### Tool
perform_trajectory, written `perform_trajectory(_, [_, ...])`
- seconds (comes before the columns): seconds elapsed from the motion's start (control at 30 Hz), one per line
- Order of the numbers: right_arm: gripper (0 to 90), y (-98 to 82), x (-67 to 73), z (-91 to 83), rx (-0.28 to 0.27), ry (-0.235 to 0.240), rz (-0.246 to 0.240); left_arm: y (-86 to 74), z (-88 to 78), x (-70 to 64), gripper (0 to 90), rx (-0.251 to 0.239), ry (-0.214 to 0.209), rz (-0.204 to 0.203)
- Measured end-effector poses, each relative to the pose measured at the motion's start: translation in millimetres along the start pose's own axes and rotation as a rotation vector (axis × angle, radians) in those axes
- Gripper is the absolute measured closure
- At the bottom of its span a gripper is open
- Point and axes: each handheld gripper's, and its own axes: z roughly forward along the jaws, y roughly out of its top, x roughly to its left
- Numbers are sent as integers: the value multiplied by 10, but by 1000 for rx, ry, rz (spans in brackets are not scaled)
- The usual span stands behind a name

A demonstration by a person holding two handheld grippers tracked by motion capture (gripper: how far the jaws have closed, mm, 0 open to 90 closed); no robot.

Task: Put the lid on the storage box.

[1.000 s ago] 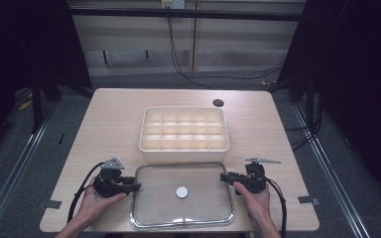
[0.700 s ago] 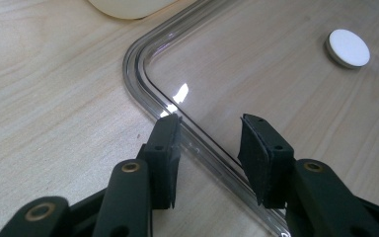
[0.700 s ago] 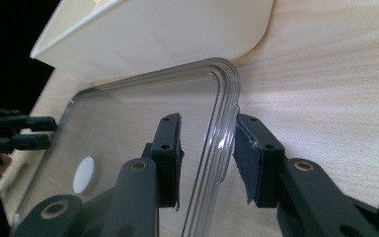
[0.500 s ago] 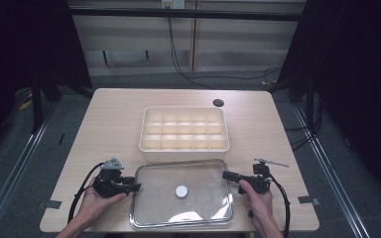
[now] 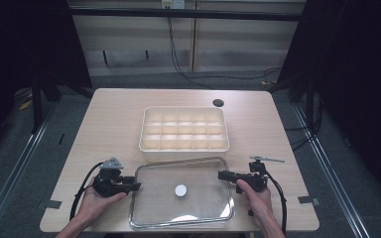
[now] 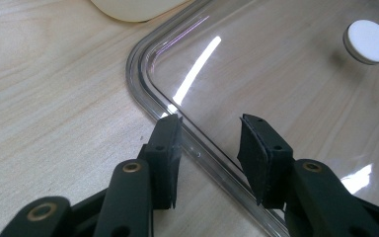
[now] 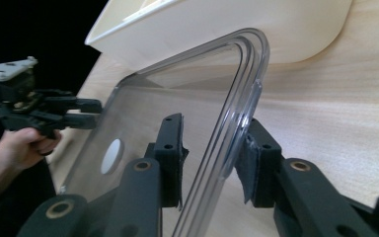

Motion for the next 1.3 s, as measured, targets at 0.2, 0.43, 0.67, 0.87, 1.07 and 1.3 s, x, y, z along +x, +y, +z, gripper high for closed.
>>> perform_trajectory(0.2, [714, 28, -3, -15, -15, 28, 4, 10, 2, 24, 556, -5, 4, -18])
perform_trajectory(0.43, [747, 32, 20, -44, -36, 63, -8, -17, -19, 54, 434, -23, -8, -54])
perform_trajectory(0.67, [755, 23, 34, -69, -57, 76, -16, -26, -27, 75, 368, -31, -36, -80])
perform_trajectory(0.87, [757, 24, 47, -93, -58, 84, -17, -25, -14, 76, 389, -31, -84, -99])
perform_trajectory(1.07, [753, 15, 35, -85, -52, 71, -14, -20, -55, 82, 449, -46, -113, -119])
perform_trajectory(1.3, [745, 15, 44, -96, -52, 55, -32, 8, -135, 50, 496, -88, -133, -111])
